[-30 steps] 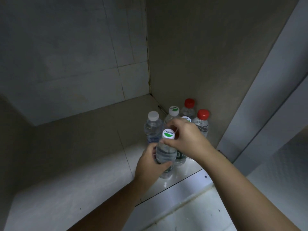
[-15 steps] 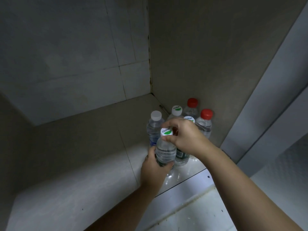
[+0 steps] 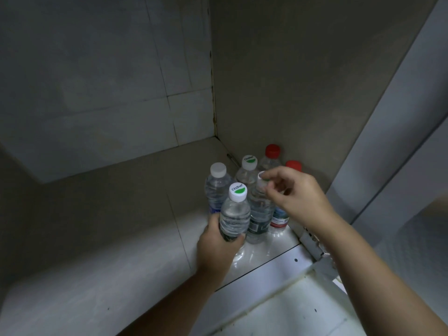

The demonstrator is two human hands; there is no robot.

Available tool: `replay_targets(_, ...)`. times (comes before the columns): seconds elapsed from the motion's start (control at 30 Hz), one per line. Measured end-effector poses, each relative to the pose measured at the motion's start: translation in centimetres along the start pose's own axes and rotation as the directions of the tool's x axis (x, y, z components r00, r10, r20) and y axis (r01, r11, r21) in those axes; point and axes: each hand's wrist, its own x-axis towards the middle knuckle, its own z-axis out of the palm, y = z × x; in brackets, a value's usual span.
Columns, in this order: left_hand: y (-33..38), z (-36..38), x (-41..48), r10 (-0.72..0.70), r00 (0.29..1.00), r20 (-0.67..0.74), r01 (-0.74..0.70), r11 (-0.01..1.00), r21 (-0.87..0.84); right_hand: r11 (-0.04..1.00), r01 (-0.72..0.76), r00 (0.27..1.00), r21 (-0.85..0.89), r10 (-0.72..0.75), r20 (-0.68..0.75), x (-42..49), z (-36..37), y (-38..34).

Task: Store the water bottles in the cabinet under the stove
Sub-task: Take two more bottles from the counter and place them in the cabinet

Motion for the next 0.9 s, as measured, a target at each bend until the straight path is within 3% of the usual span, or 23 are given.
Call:
replay_targets(0.53, 0.4, 0.6, -0.1, 0.031, 0.995, -0.093, -0.019, 0.992, 0.127, 0.997, 0.014, 0.998, -0.072, -0.009, 0.069, -1.3, -0.5, 1.5)
replay_targets(0.9, 0.2, 0.2, -0.3, 0.065, 0.997, -0.042, -0.06, 0.991, 0.117, 0.992, 0.078, 0.994, -0.095, -0.07, 0.08, -1.6, -0.3, 1.0)
